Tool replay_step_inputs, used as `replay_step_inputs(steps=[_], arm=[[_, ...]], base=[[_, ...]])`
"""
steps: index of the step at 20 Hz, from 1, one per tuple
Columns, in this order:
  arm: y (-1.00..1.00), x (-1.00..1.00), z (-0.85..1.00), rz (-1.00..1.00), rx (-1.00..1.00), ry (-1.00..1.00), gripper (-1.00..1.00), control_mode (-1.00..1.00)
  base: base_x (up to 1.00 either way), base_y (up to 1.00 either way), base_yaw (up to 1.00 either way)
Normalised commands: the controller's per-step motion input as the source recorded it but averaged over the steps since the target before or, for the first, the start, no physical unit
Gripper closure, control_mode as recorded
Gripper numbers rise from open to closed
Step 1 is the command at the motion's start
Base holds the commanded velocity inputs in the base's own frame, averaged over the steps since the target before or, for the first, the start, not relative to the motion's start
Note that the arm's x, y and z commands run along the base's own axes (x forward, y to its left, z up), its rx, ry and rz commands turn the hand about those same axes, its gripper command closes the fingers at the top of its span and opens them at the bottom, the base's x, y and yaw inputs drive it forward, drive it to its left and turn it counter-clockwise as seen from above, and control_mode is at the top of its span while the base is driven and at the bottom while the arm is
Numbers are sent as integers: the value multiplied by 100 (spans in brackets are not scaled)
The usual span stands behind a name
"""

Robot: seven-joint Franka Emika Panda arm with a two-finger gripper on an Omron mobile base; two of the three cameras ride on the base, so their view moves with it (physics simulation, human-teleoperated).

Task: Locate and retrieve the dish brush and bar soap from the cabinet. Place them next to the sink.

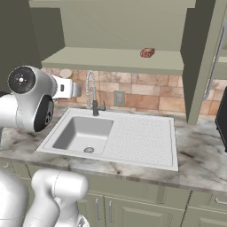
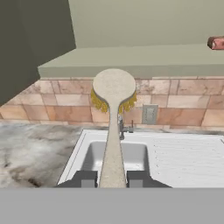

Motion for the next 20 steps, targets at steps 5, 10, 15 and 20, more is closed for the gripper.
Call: replay_step_inputs(steps=[5,10,15,20], arm=[[0,-44,-24,13,-3,0,100,-100],[0,-33,-22,12,-2,0,100,-100],[9,-10,-20,6,-1,0,100,-100],[20,0,-38,8,-9,1,100,-100]], base=[[0,0,0],[0,0,0],[0,0,0],[0,0,0]])
